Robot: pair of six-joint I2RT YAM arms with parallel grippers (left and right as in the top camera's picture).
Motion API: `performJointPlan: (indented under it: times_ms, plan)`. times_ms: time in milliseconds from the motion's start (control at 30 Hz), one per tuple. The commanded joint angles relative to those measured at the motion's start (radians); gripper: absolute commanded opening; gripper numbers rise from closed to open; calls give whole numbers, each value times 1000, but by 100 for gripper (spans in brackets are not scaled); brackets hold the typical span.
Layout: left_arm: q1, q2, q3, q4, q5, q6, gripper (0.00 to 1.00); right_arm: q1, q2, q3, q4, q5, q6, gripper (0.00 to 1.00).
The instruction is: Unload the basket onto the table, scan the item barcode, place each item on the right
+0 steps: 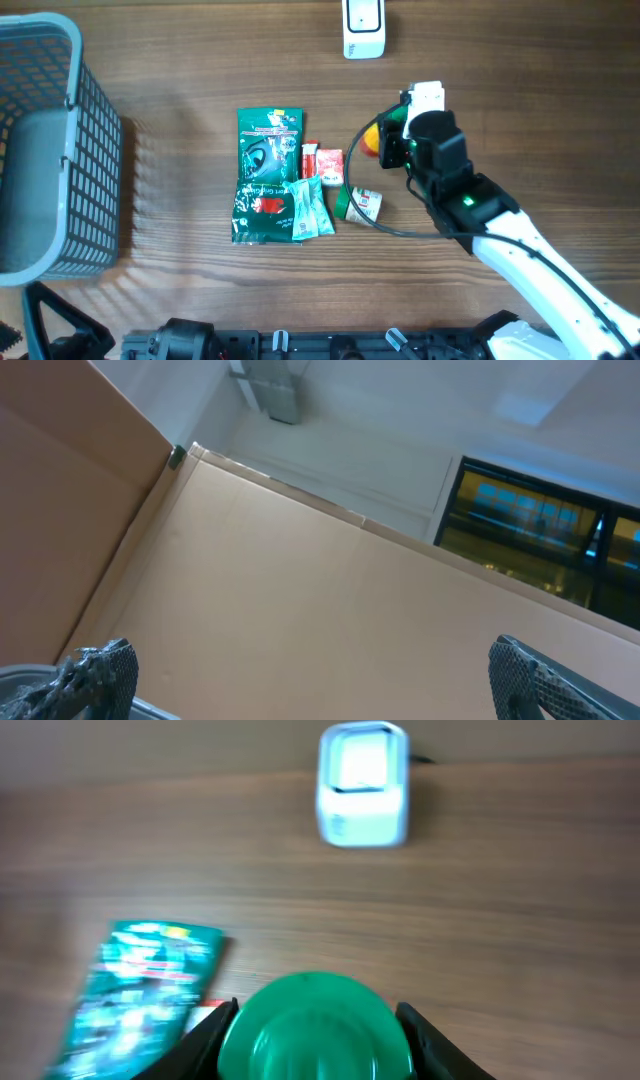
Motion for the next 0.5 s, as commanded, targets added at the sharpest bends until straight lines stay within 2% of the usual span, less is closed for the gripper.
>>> performJointPlan:
  times_ms: [0,200,267,333,367,467]
  plan:
    - [5,-9,-4,-4,-13,-5,100,-3,71,16,-24,205,-13,4]
    - [5,-9,-4,-4,-13,-5,100,-3,181,16,-34,261,0,6]
    - [5,-9,-4,-4,-13,-5,100,-3,193,16,-34,260,23,20]
    - [5,-9,-4,-4,-13,-5,100,-3,194,16,-34,259,37,25]
    - [5,-9,-4,-4,-13,-5,100,-3,192,16,-34,259,40,34]
    - [5,-9,-4,-4,-13,-5,100,-3,179,16,-50,245,69,51]
